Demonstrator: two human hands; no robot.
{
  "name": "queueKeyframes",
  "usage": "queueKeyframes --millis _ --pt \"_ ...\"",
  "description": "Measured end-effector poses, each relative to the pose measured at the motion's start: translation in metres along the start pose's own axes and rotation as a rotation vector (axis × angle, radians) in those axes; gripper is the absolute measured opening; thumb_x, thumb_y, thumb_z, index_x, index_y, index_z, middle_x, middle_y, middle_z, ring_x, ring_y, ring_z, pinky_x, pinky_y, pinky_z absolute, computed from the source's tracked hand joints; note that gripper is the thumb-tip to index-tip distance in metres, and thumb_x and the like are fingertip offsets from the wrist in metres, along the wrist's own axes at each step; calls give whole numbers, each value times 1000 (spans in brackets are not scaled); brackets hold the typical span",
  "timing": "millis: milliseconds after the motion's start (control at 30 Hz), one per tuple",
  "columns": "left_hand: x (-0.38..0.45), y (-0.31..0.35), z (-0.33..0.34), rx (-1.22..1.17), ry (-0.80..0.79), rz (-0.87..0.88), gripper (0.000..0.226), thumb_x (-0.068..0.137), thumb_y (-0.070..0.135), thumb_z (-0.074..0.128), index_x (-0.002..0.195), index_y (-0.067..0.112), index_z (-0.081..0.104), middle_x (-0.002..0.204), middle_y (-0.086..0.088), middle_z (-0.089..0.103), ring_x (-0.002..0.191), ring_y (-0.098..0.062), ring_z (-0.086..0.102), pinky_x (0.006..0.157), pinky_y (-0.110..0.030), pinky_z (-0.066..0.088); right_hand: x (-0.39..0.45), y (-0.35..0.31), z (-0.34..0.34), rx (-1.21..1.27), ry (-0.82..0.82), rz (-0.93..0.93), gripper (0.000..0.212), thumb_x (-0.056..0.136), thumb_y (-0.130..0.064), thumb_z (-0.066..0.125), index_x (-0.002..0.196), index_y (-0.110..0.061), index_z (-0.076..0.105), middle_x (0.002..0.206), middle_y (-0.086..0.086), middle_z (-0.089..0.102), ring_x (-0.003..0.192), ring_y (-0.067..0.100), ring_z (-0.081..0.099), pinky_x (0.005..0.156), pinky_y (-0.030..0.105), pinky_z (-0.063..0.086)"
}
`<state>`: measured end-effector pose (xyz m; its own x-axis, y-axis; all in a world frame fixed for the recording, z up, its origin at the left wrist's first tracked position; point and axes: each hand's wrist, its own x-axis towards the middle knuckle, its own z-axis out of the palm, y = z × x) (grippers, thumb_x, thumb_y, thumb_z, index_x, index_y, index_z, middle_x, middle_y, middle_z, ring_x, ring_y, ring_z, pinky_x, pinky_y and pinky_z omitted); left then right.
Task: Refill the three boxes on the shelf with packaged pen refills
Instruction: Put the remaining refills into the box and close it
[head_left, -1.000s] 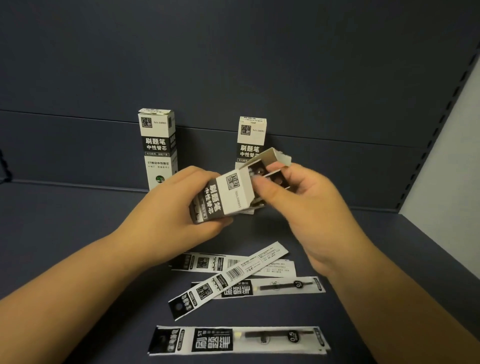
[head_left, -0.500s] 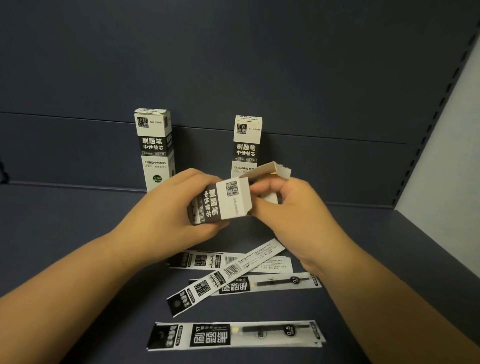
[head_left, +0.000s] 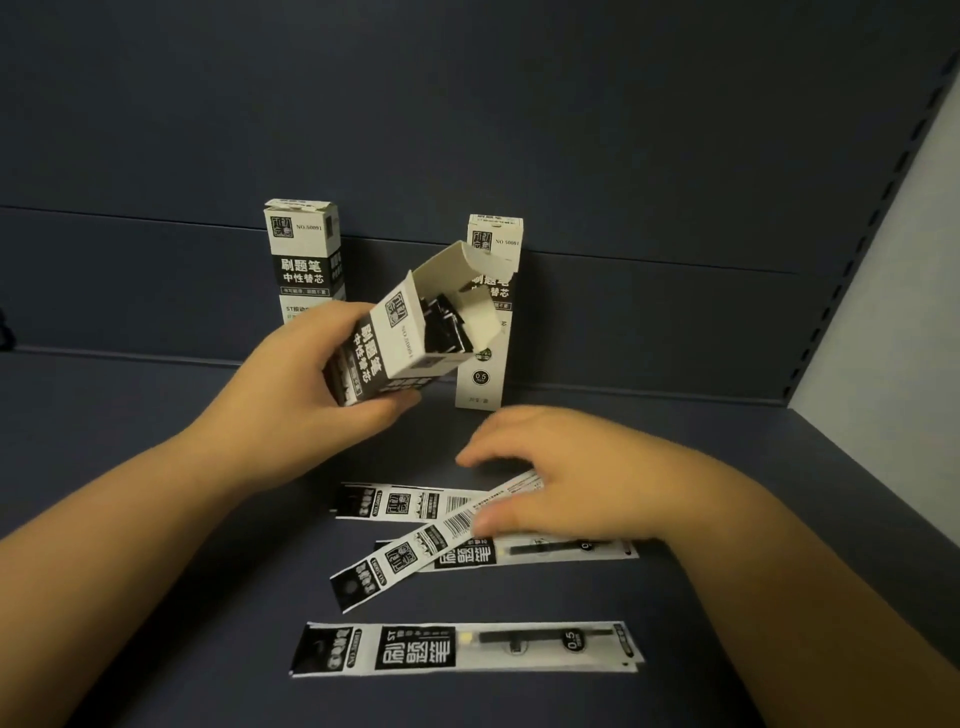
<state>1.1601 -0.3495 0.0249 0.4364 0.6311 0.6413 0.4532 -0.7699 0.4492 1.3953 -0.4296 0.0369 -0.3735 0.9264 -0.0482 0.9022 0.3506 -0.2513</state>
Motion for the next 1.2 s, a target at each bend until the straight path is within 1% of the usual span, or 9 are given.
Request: queueKeyframes --millis 67,167,267,400,533,600,833,1033,1200 --pt "0 0 1 10 -6 0 50 74 38 81 108 55 48 107 27 58 103 12 54 77 0 39 2 -4 3 -27 -67 -9 61 88 -53 69 144 -33 53 138 -16 52 126 2 48 110 28 41" --pt "0 0 2 10 -3 9 50 74 37 81 112 50 51 106 24 60 102 11 55 77 0 38 3 -6 5 -7 -67 -18 49 89 -47 71 136 -35 60 120 -16 57 110 2 54 100 31 48" --pt "0 -3 4 20 -4 13 51 74 36 82 116 45 53 105 25 59 101 10 55 77 -1 38 2 -6 7 23 -67 -16 32 91 -44 70 123 -36 69 107 -16 57 99 2 55 91 27 50" --pt "0 -4 4 28 -13 35 50 77 42 81 119 43 54 107 25 59 102 8 55 79 -2 39 2 -7 9 32 -31 -22 26 92 -42 70 117 -37 70 104 -16 57 96 1 55 85 23 49" --pt "1 -4 4 30 -14 40 52 75 40 80 119 44 53 105 26 59 102 7 55 80 -5 39 3 -8 10 44 -20 -19 20 91 -41 70 111 -36 71 105 -14 57 96 3 55 86 26 49" --pt "1 -6 5 34 -19 43 52 75 42 80 119 45 53 105 27 58 103 5 56 79 -7 40 3 -9 10 48 -19 -12 18 91 -40 70 109 -35 71 105 -14 57 95 3 55 85 25 49" --pt "2 -7 7 44 -37 67 52 74 48 76 119 47 51 104 30 56 103 6 55 80 -4 38 2 -12 11 69 -51 21 21 94 -38 68 115 -37 68 99 -22 59 93 0 56 84 23 50" --pt "3 -7 6 47 -44 66 53 74 46 77 121 44 52 106 26 58 104 4 56 81 -4 39 1 -14 11 42 -54 2 19 95 -38 67 114 -37 64 113 -17 56 102 1 54 91 21 47" --pt "4 -7 7 46 -44 58 53 74 47 76 121 44 52 107 26 58 104 4 56 82 -5 40 1 -15 11 27 -69 -9 16 96 -36 65 112 -37 62 117 -16 51 111 2 48 98 25 45"
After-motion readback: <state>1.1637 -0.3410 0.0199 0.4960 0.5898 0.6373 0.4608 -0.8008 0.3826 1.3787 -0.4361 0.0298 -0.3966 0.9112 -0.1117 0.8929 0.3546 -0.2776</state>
